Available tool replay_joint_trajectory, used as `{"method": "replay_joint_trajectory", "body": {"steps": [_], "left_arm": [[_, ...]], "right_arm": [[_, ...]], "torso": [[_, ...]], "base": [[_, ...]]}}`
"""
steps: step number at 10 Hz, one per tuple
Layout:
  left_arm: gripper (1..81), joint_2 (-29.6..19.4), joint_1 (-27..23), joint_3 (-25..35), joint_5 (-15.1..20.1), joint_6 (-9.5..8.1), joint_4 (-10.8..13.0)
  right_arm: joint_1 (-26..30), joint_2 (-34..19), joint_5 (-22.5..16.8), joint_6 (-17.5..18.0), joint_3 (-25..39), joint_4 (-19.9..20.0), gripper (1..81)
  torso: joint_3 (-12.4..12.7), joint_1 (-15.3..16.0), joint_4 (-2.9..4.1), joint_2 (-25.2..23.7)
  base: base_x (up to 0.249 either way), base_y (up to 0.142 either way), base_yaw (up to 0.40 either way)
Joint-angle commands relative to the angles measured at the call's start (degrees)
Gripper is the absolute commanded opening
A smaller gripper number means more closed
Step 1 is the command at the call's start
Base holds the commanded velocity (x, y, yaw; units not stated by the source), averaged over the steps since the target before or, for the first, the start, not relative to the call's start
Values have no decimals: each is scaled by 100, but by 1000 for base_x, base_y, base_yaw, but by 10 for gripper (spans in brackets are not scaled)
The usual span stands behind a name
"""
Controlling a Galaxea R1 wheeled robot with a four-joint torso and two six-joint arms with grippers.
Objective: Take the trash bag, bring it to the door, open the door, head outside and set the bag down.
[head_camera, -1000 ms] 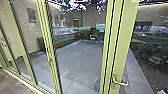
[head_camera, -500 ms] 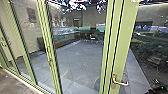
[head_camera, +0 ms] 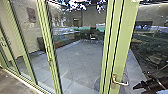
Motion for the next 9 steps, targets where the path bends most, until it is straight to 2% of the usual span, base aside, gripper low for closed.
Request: {"method": "replay_joint_trajectory", "body": {"steps": [1, 3, 6, 9], "left_arm": [[10, -12, -253, 39, 457, 12, -54], [10, -2, -253, 39, 457, 12, -54], [10, 6, -253, 21, 457, 12, -54], [10, -12, -253, 12, 457, 12, -54]], "right_arm": [[793, 263, -185, 567, -218, -7, 811], [794, 533, -176, 873, -480, 2, 811], [803, 895, -176, 1691, -815, -112, 811], [741, 1054, -185, 1921, -1105, -165, 811]], "torso": [[0, 0, 0, 0], [0, 0, 0, 0], [0, 2, 0, 2], [-2, 2, 0, 2]], "base": [[0, 0, 0], [0, 0, 0], [0, 0, 0], [0, 0, 0]]}}
